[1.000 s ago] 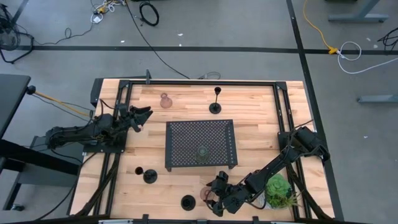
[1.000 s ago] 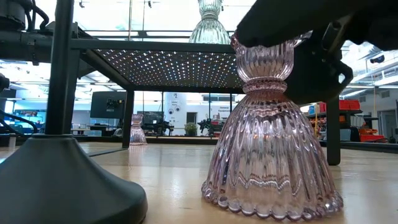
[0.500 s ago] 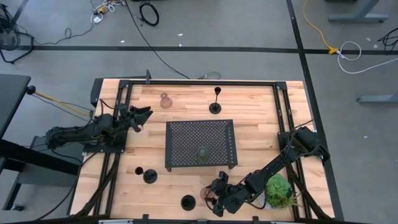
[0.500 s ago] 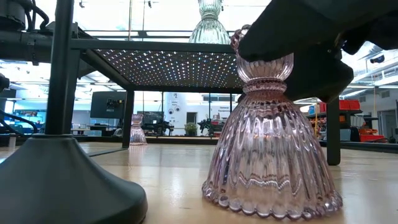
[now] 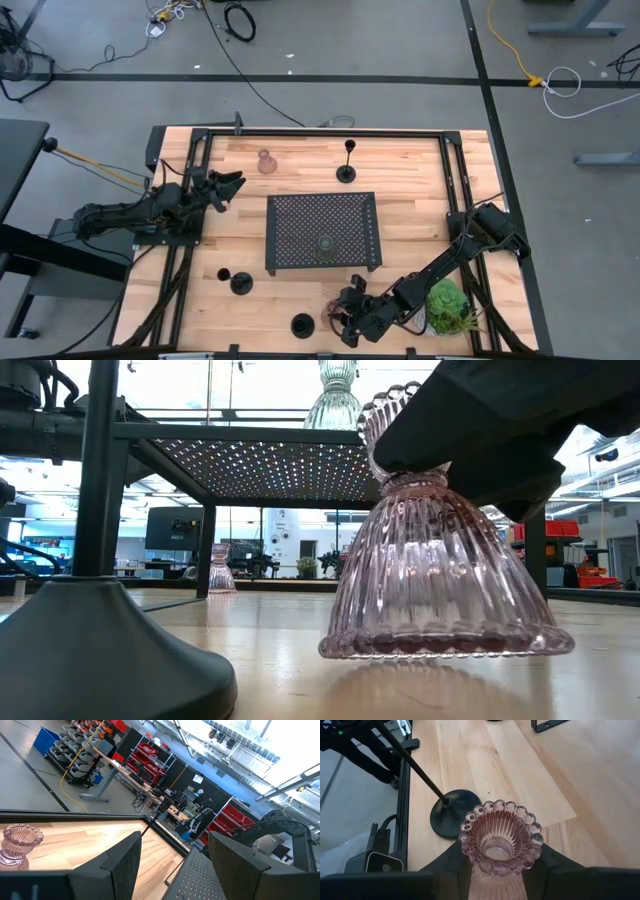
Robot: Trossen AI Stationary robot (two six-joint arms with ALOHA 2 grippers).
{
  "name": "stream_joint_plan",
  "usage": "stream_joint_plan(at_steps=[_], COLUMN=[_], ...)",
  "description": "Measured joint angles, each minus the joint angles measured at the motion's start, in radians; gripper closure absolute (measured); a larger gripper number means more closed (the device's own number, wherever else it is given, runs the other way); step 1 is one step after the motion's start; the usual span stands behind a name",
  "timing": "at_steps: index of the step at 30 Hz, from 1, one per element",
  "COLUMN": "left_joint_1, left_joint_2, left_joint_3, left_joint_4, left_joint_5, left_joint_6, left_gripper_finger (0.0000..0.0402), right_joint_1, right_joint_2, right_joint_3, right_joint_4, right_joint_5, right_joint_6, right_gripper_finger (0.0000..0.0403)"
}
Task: Pick & Place candle stick holders
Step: Align the bottom purple candle holder on the shelf with the green candle holder
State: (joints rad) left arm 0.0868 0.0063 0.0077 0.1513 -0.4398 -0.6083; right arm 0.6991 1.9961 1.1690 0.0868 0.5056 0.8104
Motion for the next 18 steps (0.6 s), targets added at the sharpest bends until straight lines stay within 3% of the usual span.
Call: stream_joint_plan(at_steps=[18], left_joint_1=[0.0], left_joint_2=[0.0], left_joint_3=[0.0], left_joint_4=[0.0], left_joint_5=[0.0], left_joint_6=[0.0], left_gripper_finger=[0.0168], right_joint_1=[0.0], right_joint_2=[-0.042], right_joint_3=[-0.002], right_joint_4=[-0.005], right_joint_5=[-0.028], right_joint_6=[-0.026], right_gripper_finger=[0.0282])
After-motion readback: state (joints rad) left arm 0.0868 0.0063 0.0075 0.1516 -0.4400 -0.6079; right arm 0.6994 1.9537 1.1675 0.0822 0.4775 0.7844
